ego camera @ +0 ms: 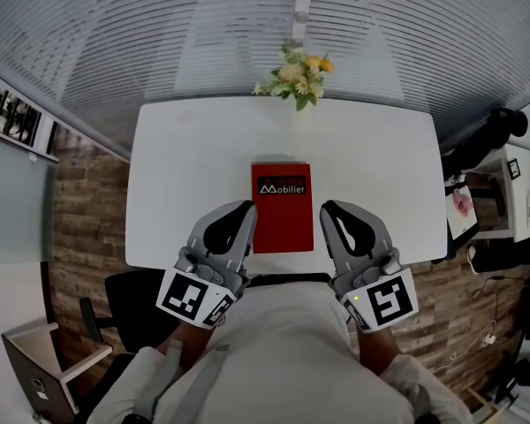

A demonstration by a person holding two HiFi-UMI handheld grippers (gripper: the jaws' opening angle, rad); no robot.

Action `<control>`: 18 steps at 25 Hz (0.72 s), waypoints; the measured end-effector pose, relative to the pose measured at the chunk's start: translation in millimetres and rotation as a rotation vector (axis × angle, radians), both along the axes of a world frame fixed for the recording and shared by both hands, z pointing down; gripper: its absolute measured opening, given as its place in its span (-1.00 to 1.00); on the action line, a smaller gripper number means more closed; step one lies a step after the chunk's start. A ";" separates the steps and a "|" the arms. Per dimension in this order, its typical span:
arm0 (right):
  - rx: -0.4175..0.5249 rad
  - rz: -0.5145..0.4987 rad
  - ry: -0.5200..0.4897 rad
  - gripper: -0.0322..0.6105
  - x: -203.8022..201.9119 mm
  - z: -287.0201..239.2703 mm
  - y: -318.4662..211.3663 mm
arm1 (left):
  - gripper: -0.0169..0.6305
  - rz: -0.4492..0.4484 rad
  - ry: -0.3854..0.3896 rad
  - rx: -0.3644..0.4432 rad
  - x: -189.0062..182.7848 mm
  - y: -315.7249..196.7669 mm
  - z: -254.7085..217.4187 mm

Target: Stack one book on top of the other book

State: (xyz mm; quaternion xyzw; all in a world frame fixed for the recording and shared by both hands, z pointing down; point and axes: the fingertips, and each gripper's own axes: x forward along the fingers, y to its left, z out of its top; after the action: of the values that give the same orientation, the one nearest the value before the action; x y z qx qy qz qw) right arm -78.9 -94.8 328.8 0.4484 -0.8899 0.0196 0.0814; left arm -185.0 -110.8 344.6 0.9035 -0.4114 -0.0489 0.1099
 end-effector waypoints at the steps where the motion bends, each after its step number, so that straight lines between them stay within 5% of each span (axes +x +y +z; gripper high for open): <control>1: 0.001 0.000 0.000 -0.83 -0.1 -0.1 0.4 | -0.93 -0.001 0.001 0.001 -0.3 0.4 -0.4; 18: 0.001 0.002 -0.002 -0.84 3.6 -1.1 1.9 | -0.93 -0.010 0.002 -0.002 1.7 1.2 -0.5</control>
State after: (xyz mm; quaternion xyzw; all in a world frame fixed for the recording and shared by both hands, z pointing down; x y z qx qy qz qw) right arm -75.3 -92.9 327.7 0.4493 -0.8896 0.0197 0.0804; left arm -183.4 -109.6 344.1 0.9013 -0.4157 -0.0499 0.1112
